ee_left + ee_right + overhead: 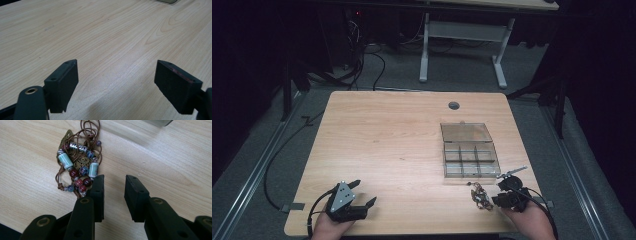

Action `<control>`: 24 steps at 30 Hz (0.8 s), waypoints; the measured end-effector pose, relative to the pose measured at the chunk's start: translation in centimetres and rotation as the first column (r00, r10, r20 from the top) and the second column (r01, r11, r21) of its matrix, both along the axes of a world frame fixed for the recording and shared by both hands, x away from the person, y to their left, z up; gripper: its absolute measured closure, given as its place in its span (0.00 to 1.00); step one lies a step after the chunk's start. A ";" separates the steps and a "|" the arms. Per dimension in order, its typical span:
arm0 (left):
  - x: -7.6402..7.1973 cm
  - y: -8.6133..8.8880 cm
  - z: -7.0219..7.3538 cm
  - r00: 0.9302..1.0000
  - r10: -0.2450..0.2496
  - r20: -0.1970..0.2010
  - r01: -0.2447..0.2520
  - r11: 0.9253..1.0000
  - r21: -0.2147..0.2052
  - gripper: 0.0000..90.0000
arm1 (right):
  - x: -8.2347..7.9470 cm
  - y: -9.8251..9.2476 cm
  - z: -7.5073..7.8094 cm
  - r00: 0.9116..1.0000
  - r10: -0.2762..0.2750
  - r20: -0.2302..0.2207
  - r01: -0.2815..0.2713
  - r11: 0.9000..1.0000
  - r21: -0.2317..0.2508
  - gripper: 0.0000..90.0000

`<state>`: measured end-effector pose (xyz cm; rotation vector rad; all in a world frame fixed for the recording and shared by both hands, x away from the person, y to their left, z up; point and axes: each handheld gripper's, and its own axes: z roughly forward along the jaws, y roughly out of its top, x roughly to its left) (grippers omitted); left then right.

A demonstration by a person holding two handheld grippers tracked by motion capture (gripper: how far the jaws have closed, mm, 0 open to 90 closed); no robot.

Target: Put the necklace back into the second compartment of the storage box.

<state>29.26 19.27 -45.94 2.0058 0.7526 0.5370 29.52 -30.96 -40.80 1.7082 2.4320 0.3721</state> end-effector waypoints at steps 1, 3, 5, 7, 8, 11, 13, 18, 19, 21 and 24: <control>0.0 0.0 0.0 1.000 0.000 -0.001 0.000 1.000 -0.001 0.22 | 0.0 0.0 0.0 1.000 0.002 -0.002 -0.002 1.000 -0.001 0.77; 0.0 0.0 0.0 1.000 0.000 0.001 0.000 1.000 -0.001 0.22 | 0.1 0.1 0.1 1.000 0.010 -0.019 -0.011 1.000 -0.011 0.76; 0.0 0.0 0.0 1.000 -0.001 0.000 0.001 1.000 0.000 0.22 | 0.2 0.1 0.2 0.999 0.019 -0.029 -0.019 1.000 -0.013 0.75; 0.0 0.0 0.0 1.000 -0.001 -0.001 0.001 1.000 -0.001 0.22 | 0.3 0.2 0.3 0.999 0.025 -0.047 -0.027 0.999 -0.026 0.74; 0.0 0.0 0.0 1.000 -0.002 -0.001 0.002 1.000 0.000 0.22 | 0.4 0.1 0.3 0.998 0.027 -0.057 -0.029 0.999 -0.023 0.74; 0.0 0.0 0.0 1.000 -0.003 -0.001 0.003 1.000 -0.001 0.22 | 0.7 0.1 0.5 0.996 0.035 -0.080 -0.038 0.999 -0.037 0.73; 0.0 0.0 0.0 1.000 -0.004 -0.001 0.004 1.000 -0.001 0.22 | 0.8 0.2 0.5 0.994 0.043 -0.101 -0.048 0.998 -0.040 0.72; 0.0 0.0 0.0 1.000 -0.003 -0.002 0.003 1.000 -0.001 0.22 | 1.2 0.5 0.8 0.988 0.064 -0.143 -0.071 0.997 -0.043 0.70; 0.0 0.0 0.0 1.000 -0.003 -0.003 0.003 1.000 -0.002 0.22 | 1.2 0.6 1.0 0.987 0.070 -0.142 -0.077 0.996 -0.045 0.69; 0.0 0.0 0.0 1.000 -0.004 -0.004 0.004 1.000 -0.001 0.22 | 1.4 1.0 1.3 0.986 0.082 -0.145 -0.089 0.995 -0.043 0.67; 0.0 0.0 0.0 1.000 -0.005 -0.004 0.005 1.000 0.002 0.22 | 1.7 1.6 1.9 0.985 0.097 -0.141 -0.103 0.994 -0.035 0.64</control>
